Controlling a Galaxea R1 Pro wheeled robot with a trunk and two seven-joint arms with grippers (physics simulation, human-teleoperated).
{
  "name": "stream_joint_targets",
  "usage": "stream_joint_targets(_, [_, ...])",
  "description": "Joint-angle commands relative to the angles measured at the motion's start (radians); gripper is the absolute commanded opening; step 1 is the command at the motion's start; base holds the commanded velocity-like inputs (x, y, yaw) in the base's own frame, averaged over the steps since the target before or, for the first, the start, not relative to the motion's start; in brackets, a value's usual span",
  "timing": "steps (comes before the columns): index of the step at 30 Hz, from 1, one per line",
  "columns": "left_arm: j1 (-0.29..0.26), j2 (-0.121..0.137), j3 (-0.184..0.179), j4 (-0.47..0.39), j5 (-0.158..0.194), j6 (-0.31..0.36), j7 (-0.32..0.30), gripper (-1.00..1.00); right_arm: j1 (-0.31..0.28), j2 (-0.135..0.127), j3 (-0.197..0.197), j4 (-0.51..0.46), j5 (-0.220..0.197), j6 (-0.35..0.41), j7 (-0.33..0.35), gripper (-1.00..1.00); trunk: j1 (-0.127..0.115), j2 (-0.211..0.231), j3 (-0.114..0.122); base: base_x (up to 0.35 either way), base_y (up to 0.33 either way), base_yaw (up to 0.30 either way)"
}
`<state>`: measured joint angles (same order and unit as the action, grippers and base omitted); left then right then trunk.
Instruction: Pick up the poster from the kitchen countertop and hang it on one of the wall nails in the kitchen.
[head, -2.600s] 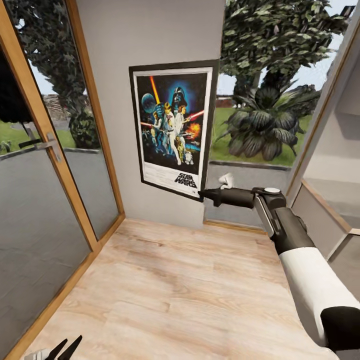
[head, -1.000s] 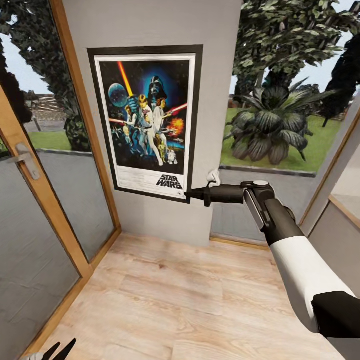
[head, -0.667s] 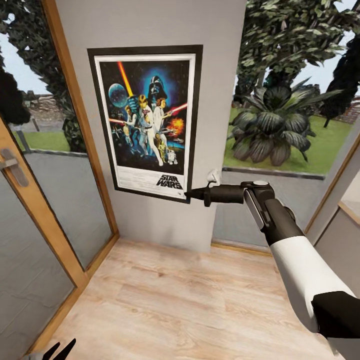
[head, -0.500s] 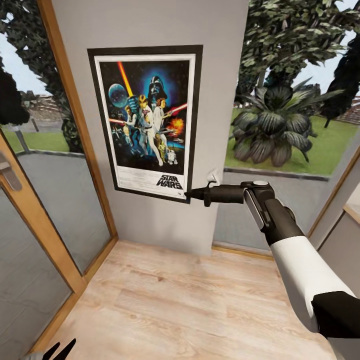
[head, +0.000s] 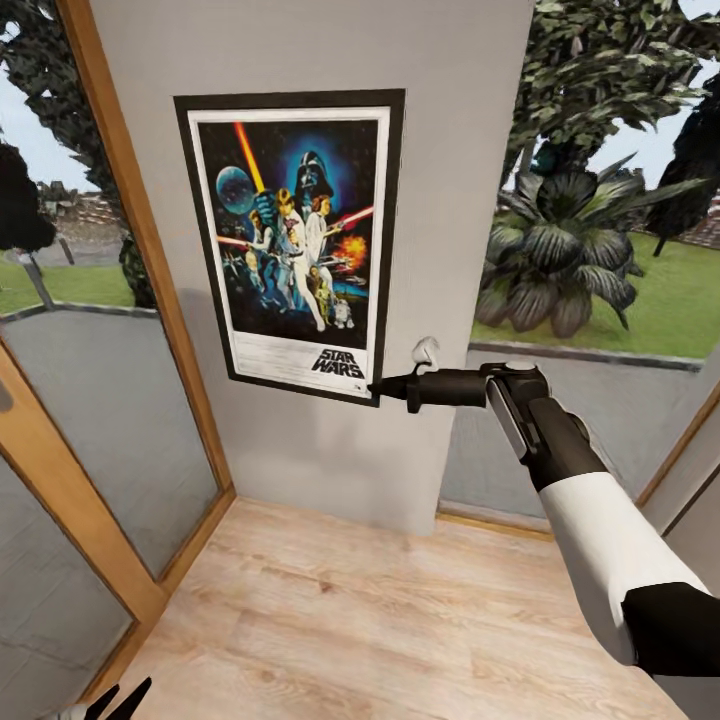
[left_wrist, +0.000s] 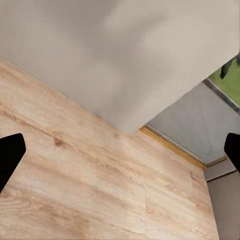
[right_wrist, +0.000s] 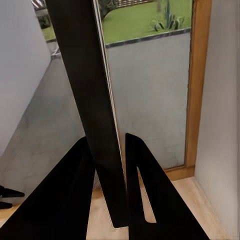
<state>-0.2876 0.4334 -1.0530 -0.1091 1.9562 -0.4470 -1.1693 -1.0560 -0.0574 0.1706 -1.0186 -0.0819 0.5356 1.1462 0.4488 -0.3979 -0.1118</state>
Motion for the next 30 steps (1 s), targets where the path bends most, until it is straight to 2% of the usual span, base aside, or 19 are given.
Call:
stream_joint_targets(1, [-0.001,0.001,-0.008,-0.001,0.009,-0.004,-0.001,1.00,-0.002,0.001,0.003,0.000,-0.010,0.012,-0.001,-1.00,0.001,-0.002,-0.002,0.335,0.154,0.000])
stream_joint_targets(14, [-0.001,0.001,-0.009,-0.001,0.009,-0.004,-0.001,1.00,-0.002,0.003,0.000,-0.013,-0.010,0.015,-0.004,-1.00,0.001,-0.002,-0.002,0.307,0.169,0.000])
stream_joint_targets(30, [-0.001,0.001,-0.009,-0.001,0.009,-0.004,0.000,1.00,-0.002,0.002,-0.002,-0.030,-0.009,0.020,-0.005,-1.00,0.001,-0.002,-0.002,0.128,0.016,0.000])
